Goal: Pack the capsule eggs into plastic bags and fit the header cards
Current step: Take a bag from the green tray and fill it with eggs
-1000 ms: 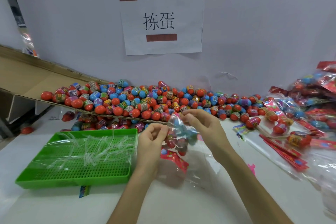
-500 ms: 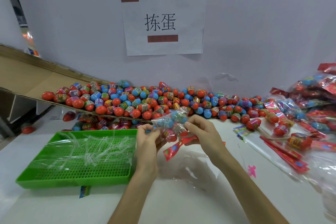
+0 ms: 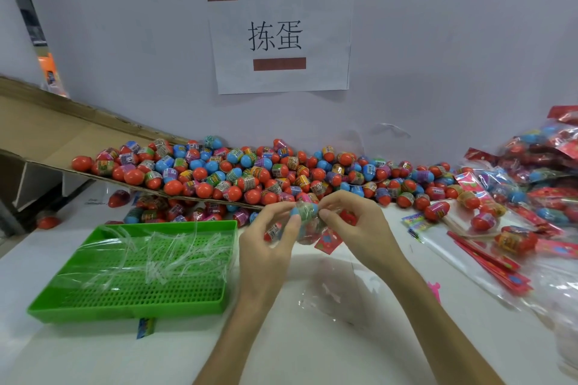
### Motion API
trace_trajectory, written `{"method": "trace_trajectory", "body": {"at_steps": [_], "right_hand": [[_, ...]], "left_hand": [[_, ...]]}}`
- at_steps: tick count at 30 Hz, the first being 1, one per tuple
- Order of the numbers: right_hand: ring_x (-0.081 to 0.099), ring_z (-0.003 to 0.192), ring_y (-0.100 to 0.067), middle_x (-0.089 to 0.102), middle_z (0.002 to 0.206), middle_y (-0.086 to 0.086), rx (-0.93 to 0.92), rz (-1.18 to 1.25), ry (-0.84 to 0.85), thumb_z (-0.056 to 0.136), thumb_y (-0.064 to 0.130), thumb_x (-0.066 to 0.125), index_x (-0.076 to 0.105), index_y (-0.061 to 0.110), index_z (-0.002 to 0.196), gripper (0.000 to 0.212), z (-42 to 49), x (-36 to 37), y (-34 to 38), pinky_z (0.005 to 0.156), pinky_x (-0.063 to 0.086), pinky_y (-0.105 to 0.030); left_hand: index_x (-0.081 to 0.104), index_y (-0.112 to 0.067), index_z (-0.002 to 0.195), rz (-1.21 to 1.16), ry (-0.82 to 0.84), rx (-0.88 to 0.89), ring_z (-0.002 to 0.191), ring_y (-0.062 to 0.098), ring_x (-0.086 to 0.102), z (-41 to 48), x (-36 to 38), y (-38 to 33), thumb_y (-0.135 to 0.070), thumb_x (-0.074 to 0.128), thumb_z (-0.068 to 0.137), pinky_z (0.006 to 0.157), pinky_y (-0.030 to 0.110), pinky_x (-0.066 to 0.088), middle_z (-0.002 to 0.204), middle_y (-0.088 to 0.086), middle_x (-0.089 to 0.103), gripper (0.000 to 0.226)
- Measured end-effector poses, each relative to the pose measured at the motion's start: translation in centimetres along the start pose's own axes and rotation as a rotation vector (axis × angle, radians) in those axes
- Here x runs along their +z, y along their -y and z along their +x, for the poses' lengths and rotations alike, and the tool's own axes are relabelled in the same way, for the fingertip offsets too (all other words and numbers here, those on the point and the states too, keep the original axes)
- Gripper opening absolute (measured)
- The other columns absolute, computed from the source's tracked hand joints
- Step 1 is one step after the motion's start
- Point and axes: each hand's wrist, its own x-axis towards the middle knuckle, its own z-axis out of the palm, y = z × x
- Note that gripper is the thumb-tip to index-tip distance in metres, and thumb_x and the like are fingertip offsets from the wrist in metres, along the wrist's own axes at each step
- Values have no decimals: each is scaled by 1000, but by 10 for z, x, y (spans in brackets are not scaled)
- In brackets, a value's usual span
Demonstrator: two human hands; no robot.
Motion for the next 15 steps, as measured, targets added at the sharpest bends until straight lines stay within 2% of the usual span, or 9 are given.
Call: {"method": "trace_trajectory", "body": {"at_steps": [5, 9, 12, 15], "right_hand": [[67, 93, -2, 72, 88, 18, -23, 23, -14, 92, 18, 74, 74, 32, 92, 14, 1, 1, -1, 76, 56, -15], [72, 86, -9, 74, 83, 12, -10, 80, -33, 83, 21, 84, 74, 24, 86, 11, 0, 2, -3, 77, 61, -24], [71, 84, -12, 72, 80, 10, -13, 79, -45, 84, 22, 83, 75, 23, 82, 8, 0, 3, -2, 72, 62, -27], [69, 84, -11, 73, 81, 10, -17, 77, -52, 87, 23, 80, 78, 21, 83, 4, 1, 3, -3, 70, 61, -24]], "left_hand": [[71, -29, 107, -40, -11, 12, 100, 10, 70, 1, -2, -1, -27, 66, 90, 87, 26, 57, 99, -15, 74, 17], [70, -17, 108, -164, 20, -21, 106, 17, 71, 4, -5, 2, -12, 62, 86, 95, 33, 57, 107, -2, 76, 24], [72, -12, 103, -246, 34, -99, 101, 30, 71, 4, -4, 5, -18, 64, 87, 91, 48, 58, 101, 8, 77, 19], [74, -11, 100, -289, -9, -180, 98, 34, 72, 6, -3, 7, -24, 68, 86, 89, 50, 57, 98, 12, 77, 20]]}}
